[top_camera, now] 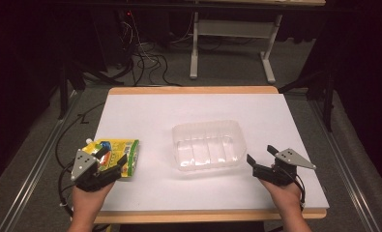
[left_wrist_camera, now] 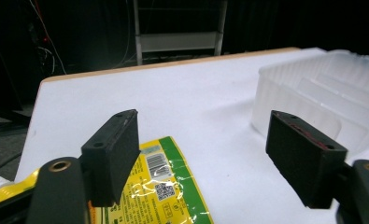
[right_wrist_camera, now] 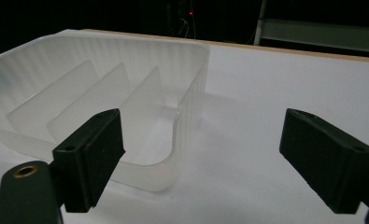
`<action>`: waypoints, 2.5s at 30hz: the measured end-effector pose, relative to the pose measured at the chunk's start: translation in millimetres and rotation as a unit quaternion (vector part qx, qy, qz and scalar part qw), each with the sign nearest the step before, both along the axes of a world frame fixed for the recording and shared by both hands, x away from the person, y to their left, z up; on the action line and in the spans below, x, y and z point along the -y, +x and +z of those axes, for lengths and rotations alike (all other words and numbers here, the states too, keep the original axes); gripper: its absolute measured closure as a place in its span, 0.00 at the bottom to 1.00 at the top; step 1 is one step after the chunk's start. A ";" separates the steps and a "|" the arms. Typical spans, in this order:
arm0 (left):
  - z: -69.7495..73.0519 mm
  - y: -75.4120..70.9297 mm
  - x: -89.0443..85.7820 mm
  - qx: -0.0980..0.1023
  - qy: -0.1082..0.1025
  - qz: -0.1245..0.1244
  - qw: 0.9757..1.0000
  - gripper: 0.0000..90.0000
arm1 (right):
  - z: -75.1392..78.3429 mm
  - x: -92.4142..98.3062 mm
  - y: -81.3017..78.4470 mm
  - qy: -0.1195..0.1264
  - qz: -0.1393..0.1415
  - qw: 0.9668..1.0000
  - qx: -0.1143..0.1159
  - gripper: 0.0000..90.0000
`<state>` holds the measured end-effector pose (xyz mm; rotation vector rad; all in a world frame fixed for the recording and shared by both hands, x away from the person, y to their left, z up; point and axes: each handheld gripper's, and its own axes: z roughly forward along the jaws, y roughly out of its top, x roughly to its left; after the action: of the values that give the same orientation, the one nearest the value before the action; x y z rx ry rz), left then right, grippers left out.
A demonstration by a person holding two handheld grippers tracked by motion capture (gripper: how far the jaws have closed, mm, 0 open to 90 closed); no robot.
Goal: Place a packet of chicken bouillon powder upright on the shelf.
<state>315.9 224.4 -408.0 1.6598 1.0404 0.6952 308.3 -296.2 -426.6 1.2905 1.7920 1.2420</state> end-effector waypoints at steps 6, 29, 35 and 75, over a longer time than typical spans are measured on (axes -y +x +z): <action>-4.0 3.0 -0.7 -0.015 0.002 0.002 1.000 0.28 | -1.0 0.5 0.8 -0.002 -0.001 1.000 -0.002 0.11; -25.7 16.3 -55.4 -0.067 0.000 0.094 0.993 0.31 | -4.0 0.3 2.1 -0.002 0.009 1.000 -0.013 0.16; -36.4 22.4 -79.1 -0.091 -0.011 0.140 0.986 0.31 | -4.0 -1.2 2.2 -0.002 0.011 1.000 -0.013 0.16; -48.9 21.8 -107.3 -0.130 -0.046 0.170 0.976 1.00 | -5.9 -5.8 2.2 -0.004 0.019 1.000 -0.021 0.18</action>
<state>337.7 331.7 -456.9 1.5351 1.5472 0.6471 310.5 -290.4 -432.5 1.2929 1.8563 1.2351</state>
